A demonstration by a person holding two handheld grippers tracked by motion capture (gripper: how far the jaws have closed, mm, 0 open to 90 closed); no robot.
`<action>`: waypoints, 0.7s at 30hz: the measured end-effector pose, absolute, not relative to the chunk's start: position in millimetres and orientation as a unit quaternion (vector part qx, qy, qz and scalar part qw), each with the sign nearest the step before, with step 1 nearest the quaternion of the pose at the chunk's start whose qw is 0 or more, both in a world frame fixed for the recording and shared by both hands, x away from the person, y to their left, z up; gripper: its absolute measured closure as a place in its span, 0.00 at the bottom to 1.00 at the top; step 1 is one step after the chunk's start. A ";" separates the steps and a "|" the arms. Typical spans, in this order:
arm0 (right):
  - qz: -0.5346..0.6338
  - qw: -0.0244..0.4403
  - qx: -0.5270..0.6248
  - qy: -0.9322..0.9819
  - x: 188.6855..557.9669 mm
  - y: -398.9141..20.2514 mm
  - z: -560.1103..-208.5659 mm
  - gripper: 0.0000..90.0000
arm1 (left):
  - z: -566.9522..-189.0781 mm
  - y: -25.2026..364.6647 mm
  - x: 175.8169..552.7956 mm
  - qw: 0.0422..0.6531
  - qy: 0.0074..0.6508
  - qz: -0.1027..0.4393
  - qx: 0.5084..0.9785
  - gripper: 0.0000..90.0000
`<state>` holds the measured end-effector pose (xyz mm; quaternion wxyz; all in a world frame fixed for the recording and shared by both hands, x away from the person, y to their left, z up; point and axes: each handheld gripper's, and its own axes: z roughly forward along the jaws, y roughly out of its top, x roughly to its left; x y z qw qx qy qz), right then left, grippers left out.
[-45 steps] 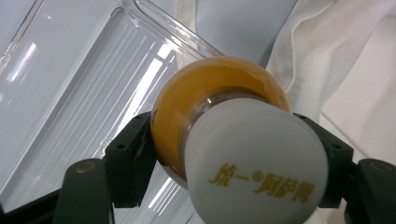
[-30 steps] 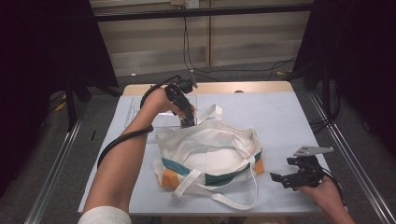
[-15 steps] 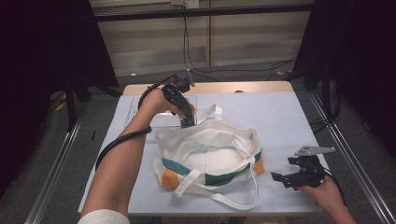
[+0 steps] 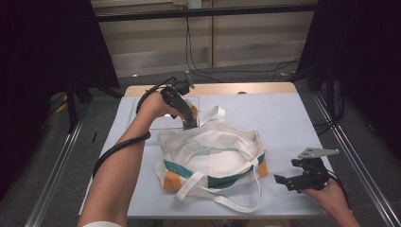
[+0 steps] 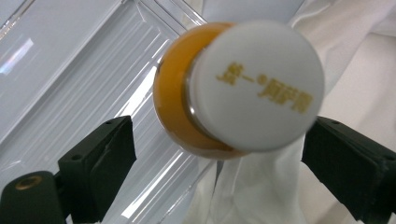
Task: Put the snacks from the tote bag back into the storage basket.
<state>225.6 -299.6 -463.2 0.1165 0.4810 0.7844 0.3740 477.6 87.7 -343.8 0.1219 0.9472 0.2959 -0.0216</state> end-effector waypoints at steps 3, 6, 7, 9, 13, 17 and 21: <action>0.376 0.117 0.479 0.785 225.7 -298.5 -462.9 0.03 | -343.2 88.4 474.6 0.124 0.298 -0.023 0.946 0.10; 0.371 0.115 0.475 0.789 224.9 -298.8 -464.2 0.03 | -340.2 93.1 470.2 0.128 0.299 -0.022 0.945 0.10; 0.372 0.116 0.475 0.789 224.4 -299.1 -464.3 0.03 | -339.2 94.9 470.2 0.128 0.293 -0.023 0.947 0.10; 0.372 0.118 0.475 0.788 223.5 -299.2 -464.1 0.03 | -338.2 97.3 468.0 0.127 0.299 -0.024 0.946 0.10; 0.372 0.119 0.475 0.788 223.6 -299.3 -463.4 0.03 | -336.7 100.5 464.4 0.131 0.299 -0.021 0.945 0.10; 0.370 0.118 0.476 0.789 223.8 -298.2 -463.5 0.03 | -335.3 103.4 459.2 0.133 0.298 -0.021 0.945 0.10; 0.371 0.119 0.477 0.788 224.0 -298.3 -463.6 0.03 | -333.3 106.6 455.9 0.132 0.298 -0.022 0.945 0.10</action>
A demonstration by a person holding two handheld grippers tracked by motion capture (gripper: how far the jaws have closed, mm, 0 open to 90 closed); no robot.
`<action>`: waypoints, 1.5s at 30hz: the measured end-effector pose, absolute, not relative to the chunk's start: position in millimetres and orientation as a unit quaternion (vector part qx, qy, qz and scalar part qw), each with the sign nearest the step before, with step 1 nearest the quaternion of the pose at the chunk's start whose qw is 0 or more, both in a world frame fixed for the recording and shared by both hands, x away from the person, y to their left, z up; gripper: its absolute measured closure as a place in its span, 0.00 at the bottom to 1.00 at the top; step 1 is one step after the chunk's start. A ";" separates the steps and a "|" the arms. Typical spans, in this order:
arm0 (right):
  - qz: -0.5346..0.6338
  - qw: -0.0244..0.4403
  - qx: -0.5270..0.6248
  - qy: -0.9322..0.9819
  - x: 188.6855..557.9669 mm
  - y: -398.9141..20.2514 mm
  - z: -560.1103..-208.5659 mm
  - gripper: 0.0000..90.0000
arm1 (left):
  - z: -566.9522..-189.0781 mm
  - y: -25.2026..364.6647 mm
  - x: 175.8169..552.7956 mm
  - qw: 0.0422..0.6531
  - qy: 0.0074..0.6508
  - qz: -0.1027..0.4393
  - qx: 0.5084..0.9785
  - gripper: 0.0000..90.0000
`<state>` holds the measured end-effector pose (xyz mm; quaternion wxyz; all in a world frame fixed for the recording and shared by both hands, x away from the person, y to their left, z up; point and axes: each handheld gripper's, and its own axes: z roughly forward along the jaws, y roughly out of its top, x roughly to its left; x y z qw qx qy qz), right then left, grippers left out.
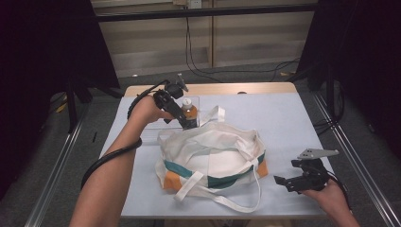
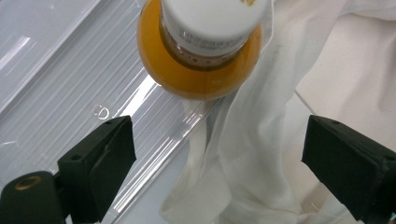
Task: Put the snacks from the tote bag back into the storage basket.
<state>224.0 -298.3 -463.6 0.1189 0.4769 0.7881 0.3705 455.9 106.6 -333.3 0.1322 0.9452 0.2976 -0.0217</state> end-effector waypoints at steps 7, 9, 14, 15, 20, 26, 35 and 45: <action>0.372 0.121 0.476 0.788 224.1 -298.6 -462.5 0.03 | -332.2 111.1 451.0 0.131 0.300 -0.022 0.945 0.10; 0.373 0.121 0.475 0.788 224.3 -298.5 -462.5 0.03 | -332.2 112.3 449.6 0.135 0.301 -0.024 0.944 0.10; 0.372 0.120 0.474 0.789 224.4 -297.5 -461.9 0.03 | -332.0 115.0 445.3 0.137 0.302 -0.026 0.943 0.10; 0.371 0.120 0.472 0.791 224.5 -297.5 -461.8 0.03 | -331.9 115.6 444.4 0.134 0.302 -0.026 0.944 0.10; 0.373 0.120 0.468 0.792 225.4 -295.5 -462.0 0.03 | -332.1 118.6 440.1 0.133 0.303 -0.028 0.943 0.10; 0.373 0.120 0.467 0.792 226.0 -293.9 -461.3 0.03 | -333.3 121.6 434.6 0.135 0.302 -0.029 0.943 0.10; 0.373 0.118 0.463 0.795 226.7 -292.1 -460.8 0.03 | -334.3 125.8 425.6 0.139 0.297 -0.030 0.944 0.10; 0.373 0.117 0.462 0.796 226.9 -290.5 -460.6 0.03 | -333.6 128.2 416.3 0.143 0.291 -0.030 0.946 0.11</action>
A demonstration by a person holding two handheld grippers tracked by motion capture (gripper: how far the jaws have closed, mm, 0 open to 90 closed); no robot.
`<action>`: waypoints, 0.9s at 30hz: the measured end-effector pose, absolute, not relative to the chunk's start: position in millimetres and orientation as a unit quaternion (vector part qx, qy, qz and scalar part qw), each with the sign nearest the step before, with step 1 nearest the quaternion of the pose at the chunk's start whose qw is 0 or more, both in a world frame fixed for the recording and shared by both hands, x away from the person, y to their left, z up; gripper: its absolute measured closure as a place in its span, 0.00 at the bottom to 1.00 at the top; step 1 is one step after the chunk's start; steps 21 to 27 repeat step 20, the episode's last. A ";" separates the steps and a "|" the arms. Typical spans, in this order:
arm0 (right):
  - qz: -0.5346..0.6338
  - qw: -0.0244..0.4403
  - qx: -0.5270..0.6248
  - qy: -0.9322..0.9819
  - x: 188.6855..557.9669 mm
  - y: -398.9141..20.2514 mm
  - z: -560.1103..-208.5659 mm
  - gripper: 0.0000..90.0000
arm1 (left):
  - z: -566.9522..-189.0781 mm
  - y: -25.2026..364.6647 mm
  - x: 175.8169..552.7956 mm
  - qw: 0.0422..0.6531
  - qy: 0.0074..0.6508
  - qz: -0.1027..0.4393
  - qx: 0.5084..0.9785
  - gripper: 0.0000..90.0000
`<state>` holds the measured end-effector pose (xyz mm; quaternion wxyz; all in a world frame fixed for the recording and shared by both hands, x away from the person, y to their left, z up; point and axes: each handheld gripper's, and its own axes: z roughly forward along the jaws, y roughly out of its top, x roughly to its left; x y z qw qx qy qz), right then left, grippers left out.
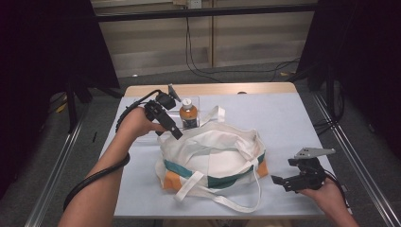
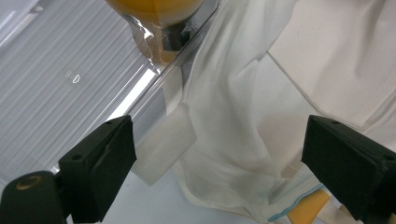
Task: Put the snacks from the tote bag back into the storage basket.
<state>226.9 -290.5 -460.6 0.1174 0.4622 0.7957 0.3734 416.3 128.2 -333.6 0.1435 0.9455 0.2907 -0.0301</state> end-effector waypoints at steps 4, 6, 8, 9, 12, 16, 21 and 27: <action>0.373 0.117 0.462 0.796 226.9 -289.8 -460.9 0.03 | -335.8 129.8 412.9 0.142 0.290 -0.036 0.946 0.11; 0.372 0.117 0.461 0.797 226.9 -289.3 -461.0 0.03 | -337.5 131.0 410.9 0.143 0.291 -0.035 0.945 0.11; 0.372 0.117 0.461 0.797 226.9 -289.0 -461.1 0.03 | -338.1 132.5 409.3 0.141 0.291 -0.034 0.946 0.11; 0.372 0.117 0.462 0.797 226.9 -288.9 -461.0 0.03 | -338.1 133.5 408.6 0.142 0.292 -0.035 0.945 0.11; 0.371 0.115 0.463 0.797 226.7 -288.3 -461.1 0.03 | -338.7 135.2 406.2 0.145 0.293 -0.036 0.944 0.11; 0.371 0.117 0.463 0.796 226.8 -288.6 -461.1 0.03 | -340.2 136.5 403.3 0.147 0.297 -0.033 0.943 0.11; 0.372 0.118 0.462 0.796 226.8 -289.1 -460.8 0.03 | -342.0 137.1 400.7 0.163 0.305 -0.033 0.938 0.11; 0.372 0.118 0.462 0.796 226.8 -289.1 -460.8 0.03 | -342.0 137.1 400.7 0.163 0.305 -0.033 0.938 0.11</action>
